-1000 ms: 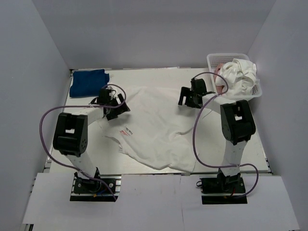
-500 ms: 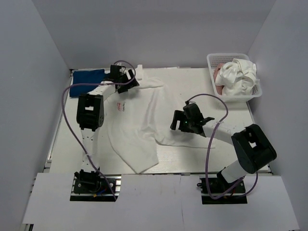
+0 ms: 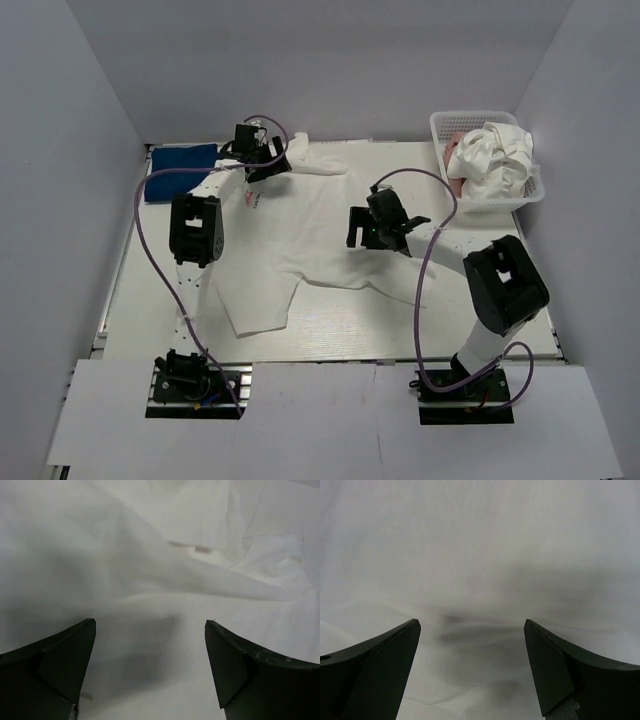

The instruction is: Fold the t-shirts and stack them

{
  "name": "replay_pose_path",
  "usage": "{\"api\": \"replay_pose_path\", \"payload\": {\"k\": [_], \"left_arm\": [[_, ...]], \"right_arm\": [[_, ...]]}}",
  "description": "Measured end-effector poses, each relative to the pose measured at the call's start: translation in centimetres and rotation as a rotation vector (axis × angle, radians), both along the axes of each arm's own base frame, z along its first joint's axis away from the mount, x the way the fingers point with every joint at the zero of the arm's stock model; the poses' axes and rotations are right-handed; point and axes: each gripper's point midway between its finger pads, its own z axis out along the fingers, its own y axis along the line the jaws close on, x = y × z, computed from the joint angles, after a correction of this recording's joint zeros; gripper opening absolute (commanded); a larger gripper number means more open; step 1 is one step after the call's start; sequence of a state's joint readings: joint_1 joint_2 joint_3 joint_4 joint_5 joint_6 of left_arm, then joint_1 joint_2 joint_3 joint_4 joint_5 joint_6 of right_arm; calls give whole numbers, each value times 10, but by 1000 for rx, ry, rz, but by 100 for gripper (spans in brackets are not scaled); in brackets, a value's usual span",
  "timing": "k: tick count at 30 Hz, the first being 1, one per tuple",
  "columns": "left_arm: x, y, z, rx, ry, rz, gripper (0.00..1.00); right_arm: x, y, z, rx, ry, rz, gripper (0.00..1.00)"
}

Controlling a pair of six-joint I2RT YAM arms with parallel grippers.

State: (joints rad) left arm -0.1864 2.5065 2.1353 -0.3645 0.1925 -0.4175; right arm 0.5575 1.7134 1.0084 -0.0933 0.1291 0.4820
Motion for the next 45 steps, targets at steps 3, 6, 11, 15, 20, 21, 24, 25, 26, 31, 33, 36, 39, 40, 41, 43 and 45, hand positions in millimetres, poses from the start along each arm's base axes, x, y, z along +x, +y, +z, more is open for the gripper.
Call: {"api": "replay_pose_path", "payload": {"k": [3,6,11,15,20,21,24,25,26,31,33,36,39,40,41,43,45], "left_arm": [[-45,19,14,67,67,32,100],[-121,44,52,100,79,90,100],[-259,74,118,-10,-54,216,100],[-326,80,111,-116,-32,278,100],[-402,80,27,-161,249,338,100],[-416,81,13,-159,305,350,100],[-447,81,-18,-156,450,378,100],[-453,81,-23,-155,482,385,100],[-455,78,-24,-168,499,387,100],[-450,71,-26,-216,512,391,79],[-448,68,-29,-229,523,389,47],[-451,69,-38,-208,561,389,8],[-447,71,-39,-187,560,390,0],[-447,72,-39,-175,556,386,0],[-444,73,-36,-169,545,384,0],[-438,74,-29,-161,523,375,0],[-428,73,-19,-160,485,367,0]], "right_arm": [[1,-3,21,5,-45,8,90],[-4,-10,52,38,-115,-7,90],[-31,-38,81,72,-192,-85,90],[-48,-63,71,41,-166,-167,90],[-64,-80,58,29,-125,-220,90],[-66,-81,58,33,-126,-227,90],[-70,-85,60,50,-136,-244,90],[-71,-87,61,54,-140,-251,90],[-72,-89,60,58,-141,-257,90],[-83,-95,44,57,-107,-280,90],[-88,-98,36,49,-82,-290,90],[-98,-105,28,23,-37,-315,90],[-110,-120,17,-31,20,-366,90],[-115,-126,13,-53,45,-386,90],[-120,-131,8,-75,70,-401,90],[-130,-140,1,-109,119,-428,90],[-138,-144,-3,-123,151,-445,90]]}}
